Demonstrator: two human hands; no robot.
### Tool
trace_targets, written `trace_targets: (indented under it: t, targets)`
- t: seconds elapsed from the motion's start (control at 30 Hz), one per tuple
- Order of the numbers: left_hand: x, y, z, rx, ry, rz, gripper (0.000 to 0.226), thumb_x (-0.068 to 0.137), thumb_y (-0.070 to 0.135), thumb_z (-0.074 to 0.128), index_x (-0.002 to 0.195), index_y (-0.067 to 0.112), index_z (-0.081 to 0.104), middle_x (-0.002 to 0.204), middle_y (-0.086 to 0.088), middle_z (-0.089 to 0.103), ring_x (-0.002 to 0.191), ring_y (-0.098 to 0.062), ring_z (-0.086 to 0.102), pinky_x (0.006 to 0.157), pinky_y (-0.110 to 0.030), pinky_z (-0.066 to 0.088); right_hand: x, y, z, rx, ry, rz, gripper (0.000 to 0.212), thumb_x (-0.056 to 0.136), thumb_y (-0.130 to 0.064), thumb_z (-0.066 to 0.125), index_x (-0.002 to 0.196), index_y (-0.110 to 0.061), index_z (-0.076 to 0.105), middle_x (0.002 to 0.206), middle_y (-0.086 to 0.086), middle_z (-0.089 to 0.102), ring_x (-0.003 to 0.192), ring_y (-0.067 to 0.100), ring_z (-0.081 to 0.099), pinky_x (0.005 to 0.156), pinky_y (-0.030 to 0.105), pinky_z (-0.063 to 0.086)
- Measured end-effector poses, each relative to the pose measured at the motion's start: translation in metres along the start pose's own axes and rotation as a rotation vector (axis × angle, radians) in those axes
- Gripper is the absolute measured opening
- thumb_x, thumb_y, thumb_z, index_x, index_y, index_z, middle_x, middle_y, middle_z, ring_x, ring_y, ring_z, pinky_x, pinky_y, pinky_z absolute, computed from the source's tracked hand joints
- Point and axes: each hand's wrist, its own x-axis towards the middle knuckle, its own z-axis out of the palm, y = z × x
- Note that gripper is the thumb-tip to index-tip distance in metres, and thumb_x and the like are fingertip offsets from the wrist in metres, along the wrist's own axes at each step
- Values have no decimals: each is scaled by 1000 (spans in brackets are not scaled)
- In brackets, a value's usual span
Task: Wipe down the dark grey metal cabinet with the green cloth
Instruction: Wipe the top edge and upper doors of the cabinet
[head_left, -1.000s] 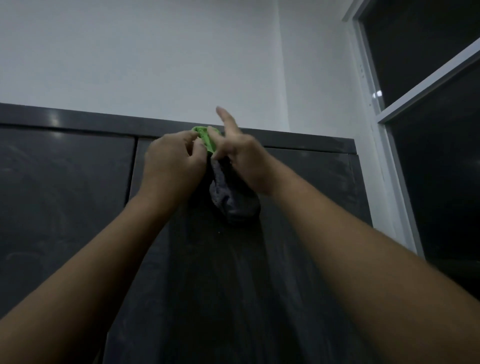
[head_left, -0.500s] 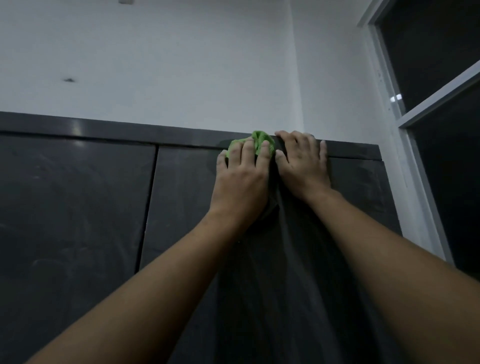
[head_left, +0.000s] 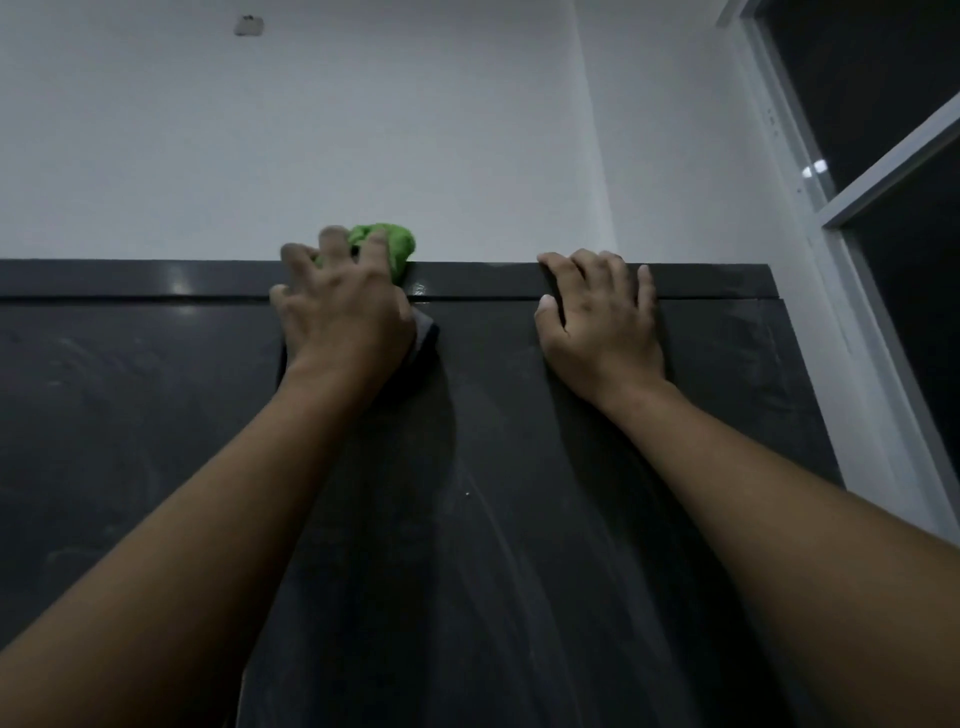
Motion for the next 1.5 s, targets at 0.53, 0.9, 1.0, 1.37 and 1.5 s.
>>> trace_targets:
  t: [0.53, 0.9, 1.0, 1.37, 1.5]
  targets:
    - [-16, 58, 20, 10, 73, 426, 52, 100, 35, 48, 151, 32, 36, 148, -3, 43, 122, -35, 38, 81, -47, 42, -3, 4, -15, 238, -69, 22, 75, 79, -36, 30, 152, -19, 37, 158, 0, 36, 150, 18, 18, 125, 42, -5]
    - [-22, -36, 5, 0, 119, -109, 60, 92, 21, 56, 150, 23, 40, 141, -17, 41, 118, -46, 36, 85, -57, 42, -11, 3, -9, 151, -75, -72, 83, 79, -53, 29, 155, -21, 33, 163, 1, 29, 155, 26, 8, 125, 48, -4]
    - [-31, -39, 7, -76, 171, -141, 63, 91, 17, 56, 150, 13, 36, 139, -23, 44, 116, -47, 38, 89, -56, 40, -12, 2, -10, 123, -105, -92, 86, 77, -58, 29, 156, -25, 30, 165, 0, 24, 155, 26, 5, 125, 49, -5]
    - [-64, -28, 10, -86, 49, 439, 51, 90, 28, 55, 140, 17, 53, 137, -6, 56, 109, -31, 46, 84, -48, 45, -11, -1, -8, 94, -80, -71, 91, 71, -64, 23, 153, -27, 34, 161, 2, 30, 154, 28, 11, 124, 52, 0]
    - [-36, -48, -1, -44, 104, 75, 51, 93, 22, 58, 143, 23, 50, 140, -6, 52, 115, -36, 43, 83, -47, 42, -11, 2, -9, 114, -81, -74, 89, 72, -62, 22, 154, -27, 35, 161, 1, 31, 154, 27, 11, 125, 50, -1]
